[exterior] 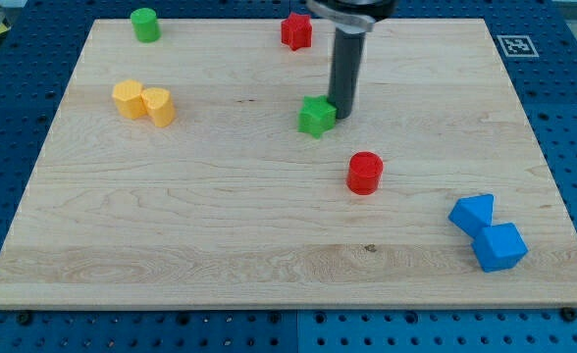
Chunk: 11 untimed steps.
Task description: Move the yellow blocks close to the green star
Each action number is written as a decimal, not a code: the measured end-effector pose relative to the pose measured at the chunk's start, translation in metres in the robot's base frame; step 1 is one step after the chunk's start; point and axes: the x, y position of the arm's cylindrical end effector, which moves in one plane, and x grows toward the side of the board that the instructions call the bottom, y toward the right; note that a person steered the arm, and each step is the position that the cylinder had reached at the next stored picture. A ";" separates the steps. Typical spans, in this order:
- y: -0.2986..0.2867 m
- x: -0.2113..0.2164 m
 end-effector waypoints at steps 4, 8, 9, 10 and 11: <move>-0.181 -0.058; -0.348 -0.027; -0.343 -0.026; -0.313 -0.026; -0.264 -0.026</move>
